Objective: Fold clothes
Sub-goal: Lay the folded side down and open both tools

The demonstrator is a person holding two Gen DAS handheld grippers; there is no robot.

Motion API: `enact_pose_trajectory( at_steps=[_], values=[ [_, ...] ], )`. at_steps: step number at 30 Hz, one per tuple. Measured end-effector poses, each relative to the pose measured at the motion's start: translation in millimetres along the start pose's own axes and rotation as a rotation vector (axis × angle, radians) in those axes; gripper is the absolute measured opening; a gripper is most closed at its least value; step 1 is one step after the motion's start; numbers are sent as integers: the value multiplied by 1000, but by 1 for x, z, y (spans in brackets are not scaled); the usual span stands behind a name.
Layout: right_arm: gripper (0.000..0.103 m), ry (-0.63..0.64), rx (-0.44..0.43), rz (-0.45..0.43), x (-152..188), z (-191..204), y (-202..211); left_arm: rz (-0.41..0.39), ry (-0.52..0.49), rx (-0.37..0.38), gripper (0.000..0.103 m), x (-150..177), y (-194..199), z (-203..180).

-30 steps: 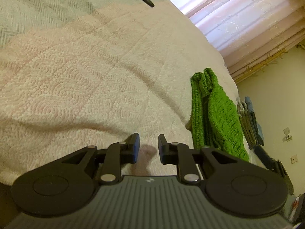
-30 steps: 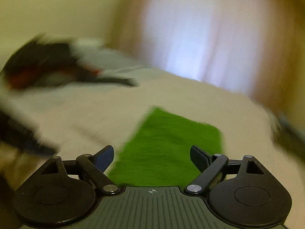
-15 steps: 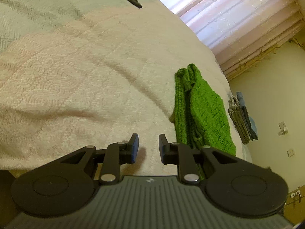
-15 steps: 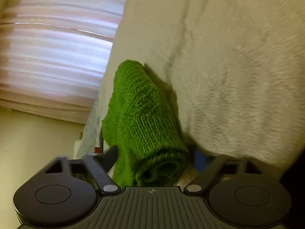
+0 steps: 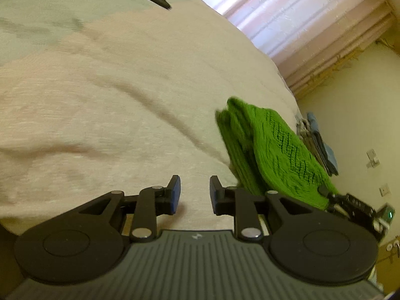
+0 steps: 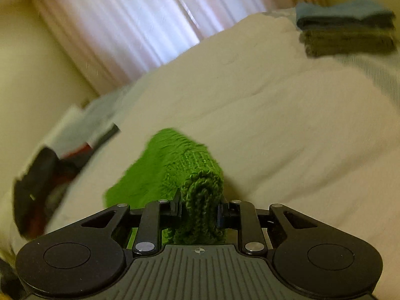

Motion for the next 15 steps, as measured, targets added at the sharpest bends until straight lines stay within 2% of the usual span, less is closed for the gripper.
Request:
enact_pose_trajectory(
  at_steps=[3,5,6,8,10,12,15],
  values=[
    [24,8,13,57,-24,-40,-25,38,-38,25,19,-2,-22,-15],
    [30,-54,20,85,-15,-57,-33,61,-61,39,20,-5,-41,-24],
    [41,-115,36,86,-10,-62,-40,72,-72,45,20,-7,-52,-29],
    [55,-225,64,45,4,-68,-32,91,-91,59,23,-13,-72,-38],
    [55,-318,77,-29,20,-70,-16,100,-115,74,27,-23,-89,-45],
    [55,-426,49,-83,44,-67,10,92,-138,90,33,-35,-100,-51],
    [54,-571,-51,-67,67,-55,26,84,-151,104,39,-53,-115,-55]
  ],
)
Point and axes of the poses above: each gripper's, at about its wrist camera, not at the fingertips, and y roughly against the way its jaws point, z to its left, x to its underside, the point moved 2 cm from there along -y, roughly the way its jaws point, and after that the axes turned 12 degrees about x, right-handed, at the moved point
